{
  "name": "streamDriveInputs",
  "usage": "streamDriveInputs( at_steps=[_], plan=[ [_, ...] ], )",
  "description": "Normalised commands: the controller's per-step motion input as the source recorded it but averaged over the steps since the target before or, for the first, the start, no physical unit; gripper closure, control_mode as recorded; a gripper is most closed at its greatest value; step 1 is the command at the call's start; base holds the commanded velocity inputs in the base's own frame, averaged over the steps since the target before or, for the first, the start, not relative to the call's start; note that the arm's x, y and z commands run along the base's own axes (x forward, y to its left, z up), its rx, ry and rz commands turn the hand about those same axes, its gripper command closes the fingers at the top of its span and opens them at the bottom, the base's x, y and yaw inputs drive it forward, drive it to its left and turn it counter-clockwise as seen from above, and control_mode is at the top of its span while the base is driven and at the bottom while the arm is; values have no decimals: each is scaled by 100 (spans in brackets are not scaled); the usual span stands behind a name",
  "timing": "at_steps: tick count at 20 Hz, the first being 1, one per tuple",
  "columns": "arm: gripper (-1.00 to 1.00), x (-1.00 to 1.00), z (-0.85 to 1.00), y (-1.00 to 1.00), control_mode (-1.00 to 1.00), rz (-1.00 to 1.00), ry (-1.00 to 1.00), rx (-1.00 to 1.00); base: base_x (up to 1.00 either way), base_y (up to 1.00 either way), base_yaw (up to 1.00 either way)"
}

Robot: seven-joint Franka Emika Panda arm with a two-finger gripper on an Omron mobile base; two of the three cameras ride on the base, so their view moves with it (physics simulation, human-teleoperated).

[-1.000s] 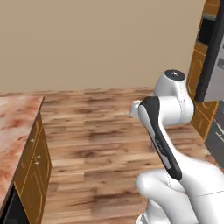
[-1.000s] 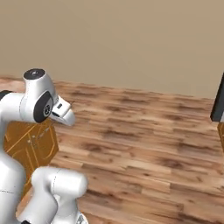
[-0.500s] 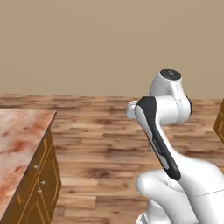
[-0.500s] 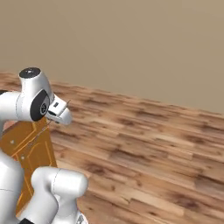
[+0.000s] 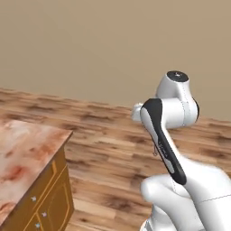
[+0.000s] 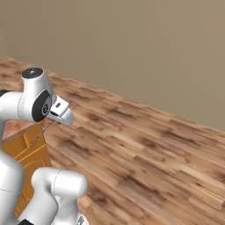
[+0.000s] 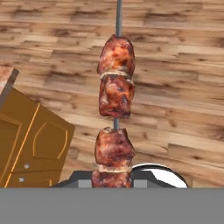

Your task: Place the cold items (lime and carrot) from the fridge in one tupperware on the dining counter. Place the warm items (hot dog and kebab skewer) in the stove area in another tupperware.

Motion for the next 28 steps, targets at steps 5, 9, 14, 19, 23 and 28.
streamDriveInputs(
  at_steps=[5,9,14,19,23,28],
  plan=[
    [100,0,0,0,100,0,0,0,100,-46,51],
    [100,0,0,0,100,0,0,0,100,-46,50],
    [100,0,0,0,100,0,0,0,100,-52,52],
    [100,0,0,0,100,0,0,0,100,-52,52],
    [100,0,0,0,100,0,0,0,100,-52,51],
    [100,0,0,0,100,0,0,0,100,-54,50]
  ],
)
